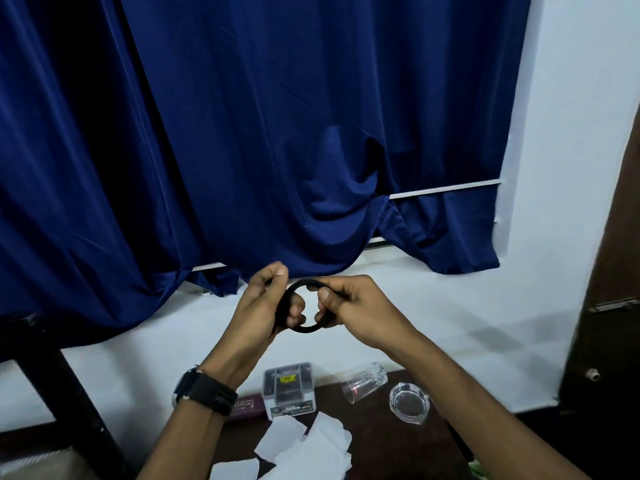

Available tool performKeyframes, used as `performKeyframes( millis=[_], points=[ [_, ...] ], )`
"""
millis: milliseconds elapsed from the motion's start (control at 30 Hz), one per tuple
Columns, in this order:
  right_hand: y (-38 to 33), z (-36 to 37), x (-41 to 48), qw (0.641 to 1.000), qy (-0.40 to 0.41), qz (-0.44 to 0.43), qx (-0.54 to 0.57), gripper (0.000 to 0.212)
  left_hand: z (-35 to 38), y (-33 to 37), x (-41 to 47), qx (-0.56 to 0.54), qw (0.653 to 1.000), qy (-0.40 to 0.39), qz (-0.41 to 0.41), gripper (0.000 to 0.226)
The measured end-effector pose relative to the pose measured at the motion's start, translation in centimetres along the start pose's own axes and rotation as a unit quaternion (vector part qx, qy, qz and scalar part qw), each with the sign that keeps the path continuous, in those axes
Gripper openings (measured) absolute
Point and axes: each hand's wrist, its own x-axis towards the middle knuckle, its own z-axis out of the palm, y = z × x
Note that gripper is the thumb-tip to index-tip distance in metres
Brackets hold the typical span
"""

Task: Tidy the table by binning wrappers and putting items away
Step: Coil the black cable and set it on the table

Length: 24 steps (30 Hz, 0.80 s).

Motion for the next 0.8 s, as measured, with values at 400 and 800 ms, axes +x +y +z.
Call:
performKeyframes(
  millis=[400,800],
  points=[
    [-0.3,-2.7,-1.0,0.988,0.036,0.041,-0.147,0.008,-0.9,-1.0,0.6,-0.137,0.990,-0.012,-0.011,0.020],
    [-1.0,-2.2,1.0,0.985,0.140,-0.003,-0.105,0.014,-0.2,-0.7,-0.7,-0.200,0.971,-0.111,-0.063,0.019]
  ],
)
